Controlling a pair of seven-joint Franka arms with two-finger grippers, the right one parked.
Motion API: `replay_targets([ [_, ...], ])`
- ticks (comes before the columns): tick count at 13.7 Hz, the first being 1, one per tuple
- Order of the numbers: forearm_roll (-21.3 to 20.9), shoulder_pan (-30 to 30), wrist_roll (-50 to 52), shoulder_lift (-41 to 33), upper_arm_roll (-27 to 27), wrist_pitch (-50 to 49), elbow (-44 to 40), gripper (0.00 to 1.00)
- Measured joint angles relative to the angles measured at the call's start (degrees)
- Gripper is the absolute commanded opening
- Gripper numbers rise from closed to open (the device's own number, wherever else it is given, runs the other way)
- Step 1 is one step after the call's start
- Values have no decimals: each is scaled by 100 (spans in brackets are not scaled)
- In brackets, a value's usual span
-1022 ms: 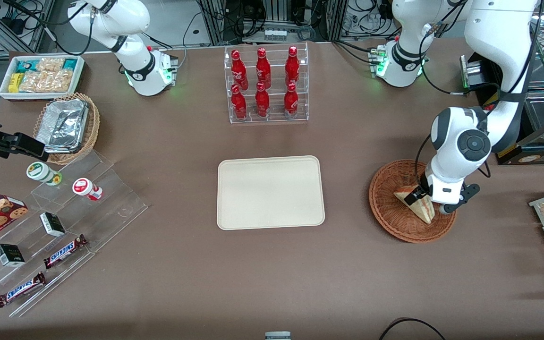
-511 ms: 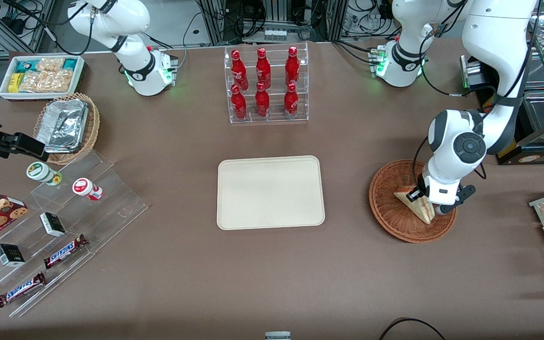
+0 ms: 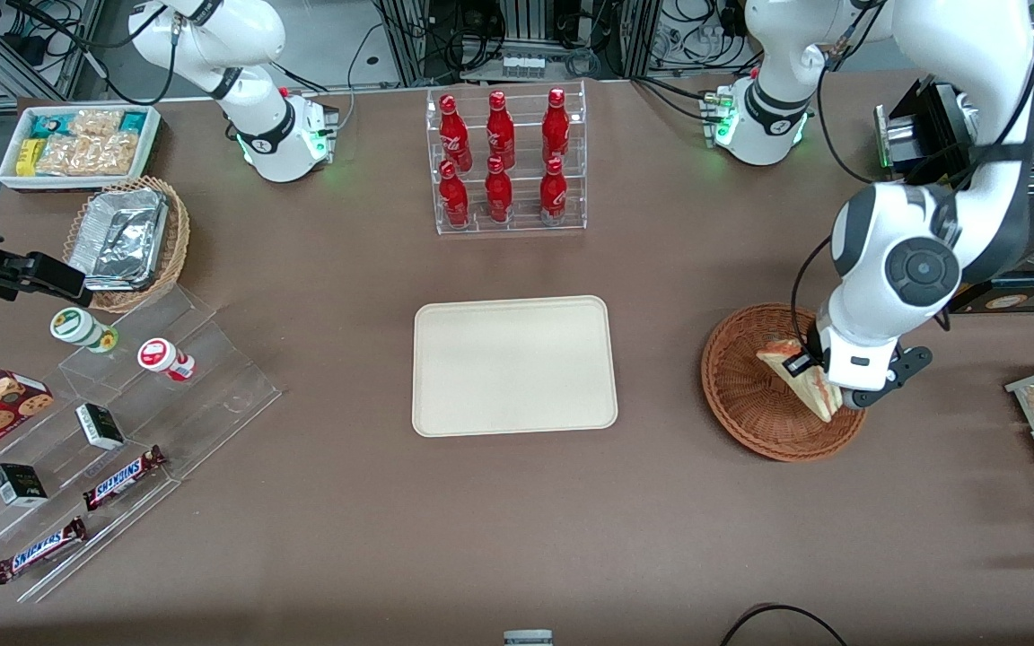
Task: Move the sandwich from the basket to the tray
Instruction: 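Carry the sandwich over the cream tray and lower it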
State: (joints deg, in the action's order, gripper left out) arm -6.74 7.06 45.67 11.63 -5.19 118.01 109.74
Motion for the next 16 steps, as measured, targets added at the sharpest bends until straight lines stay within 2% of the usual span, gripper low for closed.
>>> replay_targets([
  [2,1,385,1,-15,-67,-380,-553,0],
  [6,189,1301,-98,288,-186,-385,-1090,0],
  [10,226,2197,-91,1009,-205,82,-1473,0],
  [16,240,2988,25,1839,-206,678,-1685,0],
])
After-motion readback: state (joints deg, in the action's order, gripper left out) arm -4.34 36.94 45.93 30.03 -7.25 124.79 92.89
